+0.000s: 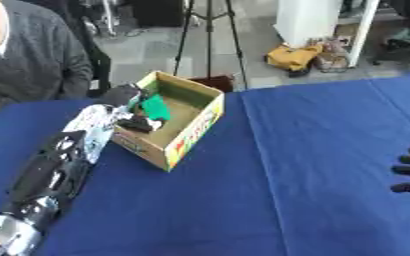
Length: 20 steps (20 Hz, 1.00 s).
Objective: Pick up objects on the table and place them in the box.
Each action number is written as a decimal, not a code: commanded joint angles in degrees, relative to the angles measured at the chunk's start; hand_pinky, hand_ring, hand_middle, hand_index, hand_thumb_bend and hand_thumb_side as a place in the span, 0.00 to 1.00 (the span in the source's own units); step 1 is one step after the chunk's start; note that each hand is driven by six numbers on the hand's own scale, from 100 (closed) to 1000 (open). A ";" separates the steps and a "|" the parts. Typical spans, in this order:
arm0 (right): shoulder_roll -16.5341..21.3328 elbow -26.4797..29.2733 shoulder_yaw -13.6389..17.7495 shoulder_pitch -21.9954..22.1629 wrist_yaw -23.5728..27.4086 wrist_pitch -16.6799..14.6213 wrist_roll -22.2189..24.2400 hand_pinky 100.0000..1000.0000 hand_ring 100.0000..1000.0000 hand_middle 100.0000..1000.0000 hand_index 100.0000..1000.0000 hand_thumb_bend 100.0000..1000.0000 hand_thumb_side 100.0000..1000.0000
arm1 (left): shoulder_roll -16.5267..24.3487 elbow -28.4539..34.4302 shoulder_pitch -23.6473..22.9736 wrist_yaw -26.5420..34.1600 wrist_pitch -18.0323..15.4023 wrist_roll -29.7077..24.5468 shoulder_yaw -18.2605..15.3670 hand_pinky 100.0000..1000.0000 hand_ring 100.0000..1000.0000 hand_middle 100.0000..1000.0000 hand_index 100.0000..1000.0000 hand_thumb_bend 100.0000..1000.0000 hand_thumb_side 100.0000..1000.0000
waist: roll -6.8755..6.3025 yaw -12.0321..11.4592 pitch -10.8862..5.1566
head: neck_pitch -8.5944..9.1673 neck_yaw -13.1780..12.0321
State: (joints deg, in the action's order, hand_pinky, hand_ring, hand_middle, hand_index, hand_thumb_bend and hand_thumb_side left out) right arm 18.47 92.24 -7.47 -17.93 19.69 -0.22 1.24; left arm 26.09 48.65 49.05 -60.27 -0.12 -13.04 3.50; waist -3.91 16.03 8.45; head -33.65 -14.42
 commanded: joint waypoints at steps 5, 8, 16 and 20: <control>1.33 0.99 0.33 -0.77 -0.52 -0.16 0.07 0.52 0.70 0.66 0.78 0.00 1.00 | 1.60 1.88 1.01 -1.06 -2.25 -10.58 -0.16 0.64 0.63 0.65 0.72 0.93 0.84 | 0.38 -0.30 -1.08 | 0.76 0.45; 1.20 0.94 0.72 -0.28 -0.50 -0.27 -0.25 0.52 0.70 0.66 0.78 0.00 1.00 | 3.28 8.00 -0.02 2.77 -1.88 -8.21 -1.16 0.64 0.60 0.64 0.73 0.84 0.92 | 0.72 -1.14 -1.38 | 0.56 0.96; 0.99 0.92 1.65 0.64 -0.37 -0.60 -1.11 0.52 0.70 0.66 0.78 0.00 1.00 | 10.81 40.98 -13.84 34.10 1.13 5.08 -3.58 0.58 0.53 0.59 0.69 0.65 0.91 | 1.25 -4.19 -2.09 | -0.85 2.17; 0.83 0.89 1.97 1.03 -0.27 -0.70 -1.42 0.52 0.70 0.66 0.78 0.00 1.00 | 9.82 53.55 -24.11 48.31 3.05 7.46 -6.15 0.56 0.50 0.57 0.68 0.60 0.91 | 1.57 -5.93 -2.39 | -1.72 2.65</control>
State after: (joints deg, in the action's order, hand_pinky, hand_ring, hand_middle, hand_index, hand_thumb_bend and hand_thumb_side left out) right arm 18.48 92.23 -6.05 -16.52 19.67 -0.81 0.06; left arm 34.69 97.79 24.61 -16.23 2.44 -6.56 -1.05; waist -2.46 9.90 6.86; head -34.88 -12.01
